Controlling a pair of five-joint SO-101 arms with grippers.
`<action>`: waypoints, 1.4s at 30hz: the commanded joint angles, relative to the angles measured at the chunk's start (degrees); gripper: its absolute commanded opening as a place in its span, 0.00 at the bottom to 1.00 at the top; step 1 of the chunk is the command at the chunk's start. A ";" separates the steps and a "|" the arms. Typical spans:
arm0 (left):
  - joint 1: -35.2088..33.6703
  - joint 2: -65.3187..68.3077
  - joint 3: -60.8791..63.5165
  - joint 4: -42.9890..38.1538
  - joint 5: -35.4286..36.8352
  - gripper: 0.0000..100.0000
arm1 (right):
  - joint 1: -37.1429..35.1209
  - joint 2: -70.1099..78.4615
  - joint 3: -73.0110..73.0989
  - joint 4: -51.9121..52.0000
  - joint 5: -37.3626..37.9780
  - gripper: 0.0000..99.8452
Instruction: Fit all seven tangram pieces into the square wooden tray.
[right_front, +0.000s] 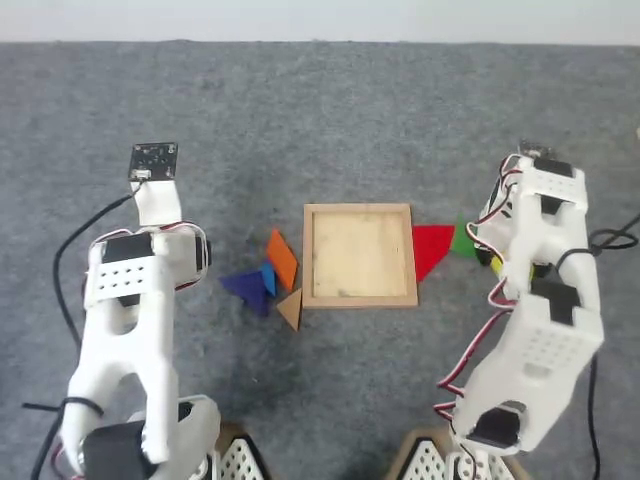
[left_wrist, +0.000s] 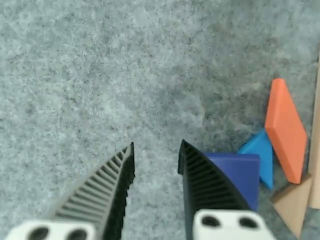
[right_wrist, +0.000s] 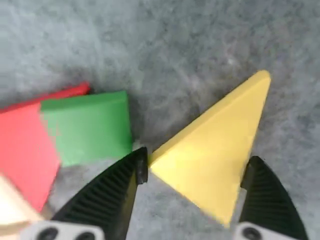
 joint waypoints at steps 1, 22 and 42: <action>-0.35 -0.26 -0.48 -1.14 0.79 0.14 | -1.98 -9.27 -1.85 2.86 0.44 0.30; -0.35 -0.35 0.92 -3.25 0.53 0.14 | -2.59 -5.14 4.40 -4.79 -0.53 0.38; -0.35 -0.35 1.36 -3.25 0.79 0.14 | 1.71 0.92 4.57 -6.37 -0.79 0.38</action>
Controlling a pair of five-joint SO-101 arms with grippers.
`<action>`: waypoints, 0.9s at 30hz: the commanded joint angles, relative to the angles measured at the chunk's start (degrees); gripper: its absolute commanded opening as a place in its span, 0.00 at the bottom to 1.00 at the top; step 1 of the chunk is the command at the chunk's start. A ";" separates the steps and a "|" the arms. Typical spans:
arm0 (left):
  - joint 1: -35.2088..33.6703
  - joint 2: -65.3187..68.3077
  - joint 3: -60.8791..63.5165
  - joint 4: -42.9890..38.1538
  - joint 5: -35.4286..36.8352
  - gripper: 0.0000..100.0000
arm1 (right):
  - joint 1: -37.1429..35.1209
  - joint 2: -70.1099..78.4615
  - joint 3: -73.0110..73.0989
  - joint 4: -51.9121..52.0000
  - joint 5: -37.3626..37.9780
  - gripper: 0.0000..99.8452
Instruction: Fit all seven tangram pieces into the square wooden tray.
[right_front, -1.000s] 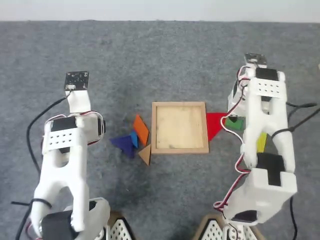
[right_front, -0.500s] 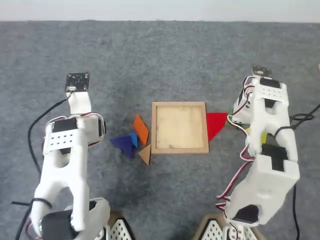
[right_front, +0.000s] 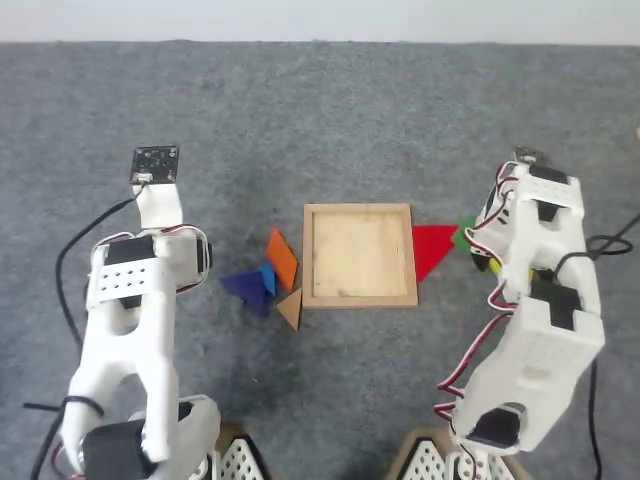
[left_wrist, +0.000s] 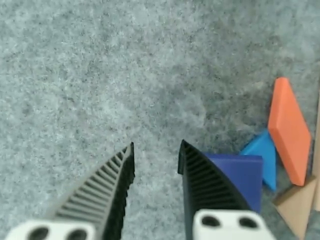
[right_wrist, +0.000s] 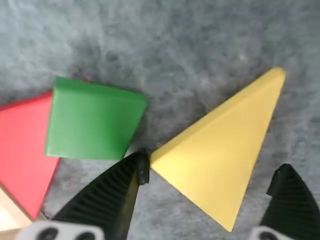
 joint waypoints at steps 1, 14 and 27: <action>-0.35 -0.62 -0.31 -1.14 0.79 0.14 | 1.19 -0.57 -0.26 -1.54 -0.79 0.38; -0.35 -0.35 -0.22 -1.14 0.79 0.14 | 0.92 -0.22 -0.26 -2.68 -2.29 0.24; -0.35 -0.18 -0.22 -1.14 0.79 0.14 | 0.75 -1.19 -0.88 -2.15 -2.55 0.19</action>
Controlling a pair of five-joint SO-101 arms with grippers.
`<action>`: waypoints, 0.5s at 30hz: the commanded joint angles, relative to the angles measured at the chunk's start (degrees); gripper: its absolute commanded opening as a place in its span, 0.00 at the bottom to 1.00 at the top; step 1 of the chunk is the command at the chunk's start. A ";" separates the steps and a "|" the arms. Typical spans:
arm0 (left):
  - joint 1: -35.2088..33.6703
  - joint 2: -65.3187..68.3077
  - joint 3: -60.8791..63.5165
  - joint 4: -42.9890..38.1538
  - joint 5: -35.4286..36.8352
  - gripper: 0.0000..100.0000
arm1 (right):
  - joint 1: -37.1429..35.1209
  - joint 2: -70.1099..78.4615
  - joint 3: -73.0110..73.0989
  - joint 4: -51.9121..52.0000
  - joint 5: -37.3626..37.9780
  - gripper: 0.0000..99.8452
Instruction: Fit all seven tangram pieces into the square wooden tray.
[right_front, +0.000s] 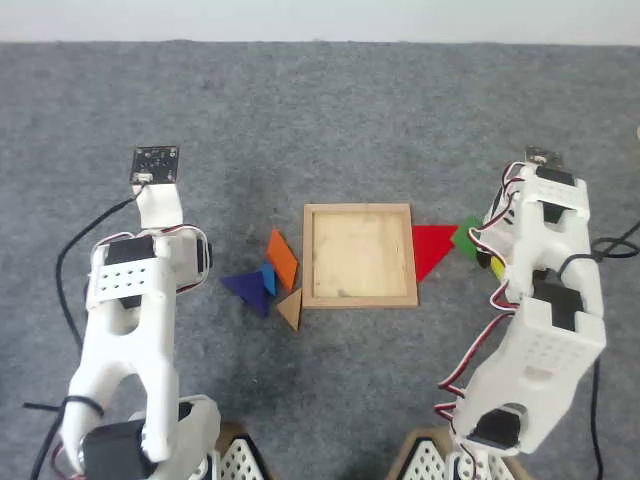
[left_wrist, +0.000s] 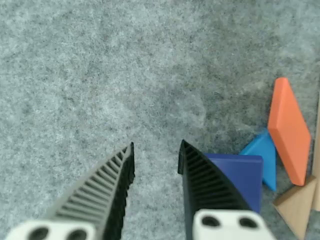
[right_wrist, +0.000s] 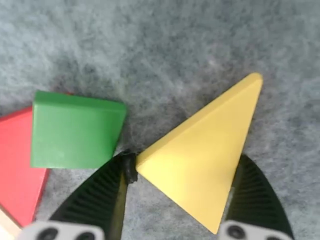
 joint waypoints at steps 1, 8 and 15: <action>-0.35 -0.18 -0.22 -1.14 0.79 0.14 | -0.13 -2.86 -0.70 -0.66 -1.58 0.19; -0.35 -0.18 -0.22 -1.14 0.79 0.14 | -1.98 -6.99 -0.62 1.80 -2.37 0.19; -0.35 -0.18 -0.22 -1.14 0.79 0.14 | -4.35 -10.15 -0.62 2.42 -2.29 0.19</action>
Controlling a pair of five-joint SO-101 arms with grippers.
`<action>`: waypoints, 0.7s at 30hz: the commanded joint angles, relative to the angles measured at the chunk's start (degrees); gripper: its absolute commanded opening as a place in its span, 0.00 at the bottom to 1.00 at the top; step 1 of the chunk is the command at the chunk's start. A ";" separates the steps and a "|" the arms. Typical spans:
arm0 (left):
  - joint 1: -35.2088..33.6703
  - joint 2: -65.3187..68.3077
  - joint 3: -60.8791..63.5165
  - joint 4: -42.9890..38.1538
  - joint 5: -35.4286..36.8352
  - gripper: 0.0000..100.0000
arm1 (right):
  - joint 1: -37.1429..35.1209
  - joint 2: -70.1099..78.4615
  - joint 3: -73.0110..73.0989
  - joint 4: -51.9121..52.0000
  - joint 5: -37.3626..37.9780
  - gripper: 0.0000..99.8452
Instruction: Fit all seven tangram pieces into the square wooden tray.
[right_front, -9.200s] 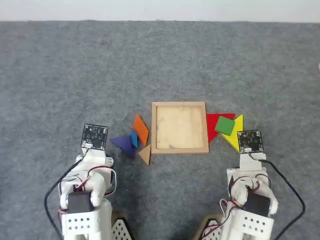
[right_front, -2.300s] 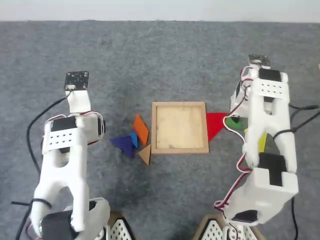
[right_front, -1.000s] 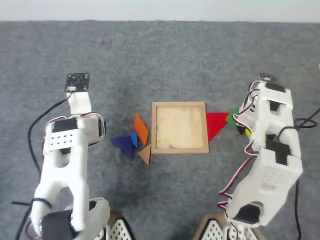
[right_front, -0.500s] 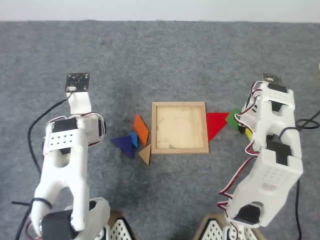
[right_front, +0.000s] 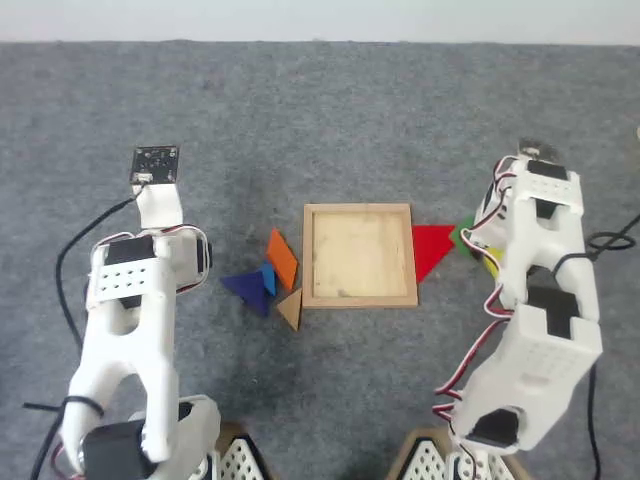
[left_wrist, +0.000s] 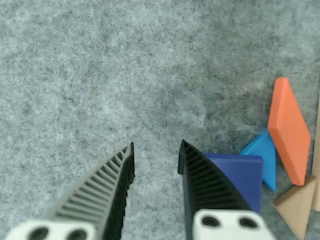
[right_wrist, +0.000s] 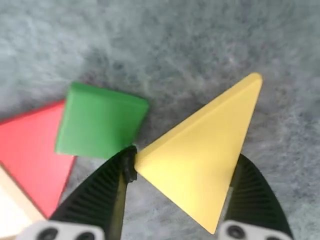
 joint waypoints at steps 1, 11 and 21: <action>-0.35 -0.18 -0.22 -1.14 0.79 0.14 | -2.33 -6.02 -0.88 1.36 -0.26 0.19; -0.26 -0.18 -0.13 -2.02 0.88 0.14 | -18.95 -15.69 -0.97 5.93 7.47 0.19; 0.00 -0.18 2.24 -4.84 0.79 0.14 | -34.86 -20.88 -0.97 10.33 40.97 0.19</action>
